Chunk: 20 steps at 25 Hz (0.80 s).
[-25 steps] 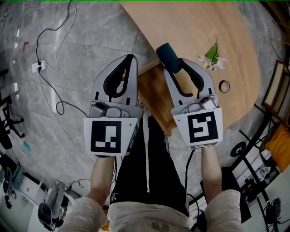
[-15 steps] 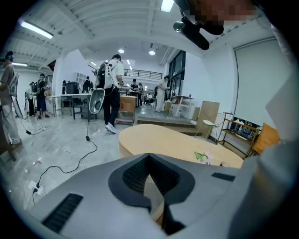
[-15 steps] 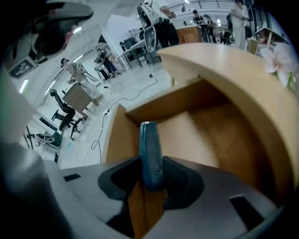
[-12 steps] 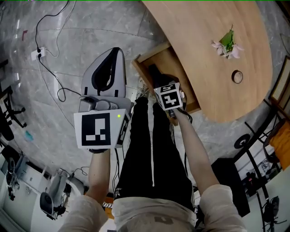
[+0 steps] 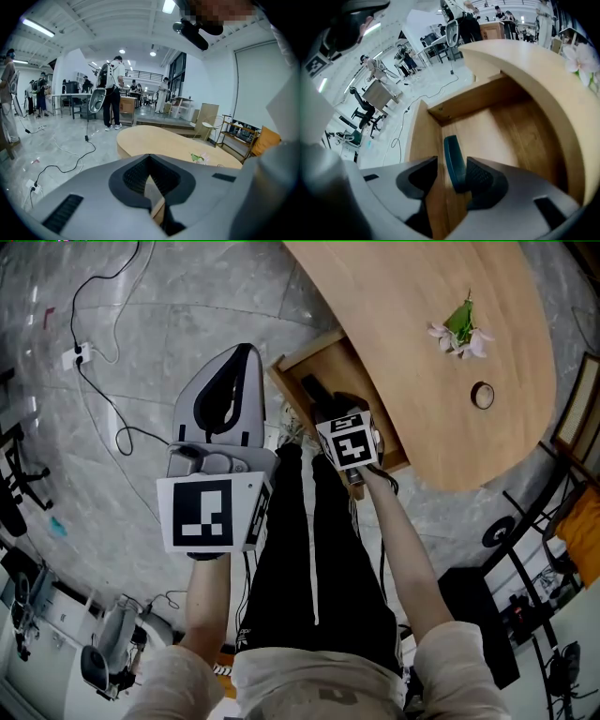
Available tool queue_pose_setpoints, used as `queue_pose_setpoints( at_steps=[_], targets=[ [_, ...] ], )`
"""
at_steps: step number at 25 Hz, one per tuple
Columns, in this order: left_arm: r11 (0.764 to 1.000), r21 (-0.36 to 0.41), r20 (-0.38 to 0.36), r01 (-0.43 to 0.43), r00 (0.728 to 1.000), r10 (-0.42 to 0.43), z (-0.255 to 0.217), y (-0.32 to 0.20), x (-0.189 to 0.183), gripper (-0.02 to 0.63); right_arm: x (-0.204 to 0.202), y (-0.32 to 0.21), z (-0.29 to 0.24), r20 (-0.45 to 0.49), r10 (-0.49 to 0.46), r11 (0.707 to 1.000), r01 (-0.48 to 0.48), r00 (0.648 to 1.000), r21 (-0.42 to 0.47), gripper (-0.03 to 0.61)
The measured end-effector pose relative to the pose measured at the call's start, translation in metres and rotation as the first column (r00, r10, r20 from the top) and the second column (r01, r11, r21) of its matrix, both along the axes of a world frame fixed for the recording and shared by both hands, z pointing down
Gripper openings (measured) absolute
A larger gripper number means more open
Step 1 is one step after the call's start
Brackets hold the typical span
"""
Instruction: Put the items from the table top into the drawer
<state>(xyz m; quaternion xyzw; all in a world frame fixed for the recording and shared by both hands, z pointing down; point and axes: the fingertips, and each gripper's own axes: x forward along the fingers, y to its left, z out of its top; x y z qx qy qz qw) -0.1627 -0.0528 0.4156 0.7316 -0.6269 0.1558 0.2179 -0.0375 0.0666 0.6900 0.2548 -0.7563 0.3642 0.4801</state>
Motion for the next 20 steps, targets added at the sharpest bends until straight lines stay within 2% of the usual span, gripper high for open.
queue_pose_setpoints(
  at_steps=[1, 2, 3, 4, 6, 8, 10, 12, 16, 20],
  targets=[
    [1.0, 0.002, 0.001, -0.002, 1.0, 0.002, -0.001, 0.0, 0.001, 0.008, -0.003, -0.006, -0.012, 0.015, 0.007, 0.999, -0.007, 1.0, 0.032, 0.196],
    [1.0, 0.004, 0.001, -0.004, 1.0, 0.004, -0.003, 0.001, 0.001, 0.008, -0.006, -0.015, -0.03, 0.038, 0.021, 0.997, -0.024, 0.999, 0.078, 0.151],
    [1.0, 0.007, 0.0, -0.007, 1.0, 0.007, -0.006, 0.001, 0.002, 0.008, -0.01, -0.027, -0.053, 0.074, 0.044, 0.989, -0.053, 0.996, 0.135, 0.042],
    [1.0, 0.012, -0.002, -0.009, 1.0, 0.009, -0.009, 0.001, 0.003, 0.008, -0.013, -0.039, -0.079, 0.122, 0.071, 0.977, -0.094, 0.99, 0.193, 0.005],
    [1.0, 0.026, -0.016, -0.013, 1.0, 0.014, -0.016, 0.0, 0.006, 0.008, -0.015, -0.064, -0.136, 0.227, 0.124, 0.939, -0.188, 0.966, 0.288, 0.005],
    [0.999, 0.044, -0.029, -0.016, 0.999, 0.017, -0.026, -0.005, 0.012, 0.008, -0.009, -0.086, -0.187, 0.308, 0.164, 0.889, -0.275, 0.937, 0.367, 0.005],
    [0.998, 0.065, -0.036, -0.024, 0.999, 0.026, -0.035, -0.012, 0.018, 0.008, -0.001, -0.103, -0.227, 0.353, 0.183, 0.832, -0.336, 0.918, 0.441, 0.005],
    [0.996, 0.084, -0.046, -0.038, 0.998, 0.042, -0.043, -0.018, 0.026, 0.008, 0.007, -0.115, -0.255, 0.382, 0.189, 0.789, -0.372, 0.905, 0.49, 0.005],
    [0.992, 0.098, -0.061, -0.081, 0.994, 0.087, -0.051, -0.023, 0.044, 0.008, 0.018, -0.125, -0.283, 0.44, 0.21, 0.757, -0.43, 0.873, 0.492, 0.005],
    [0.989, 0.089, -0.066, -0.116, 0.99, 0.122, -0.051, -0.023, 0.054, 0.008, 0.033, -0.146, -0.292, 0.447, 0.251, 0.722, -0.474, 0.859, 0.505, 0.005]
  ],
)
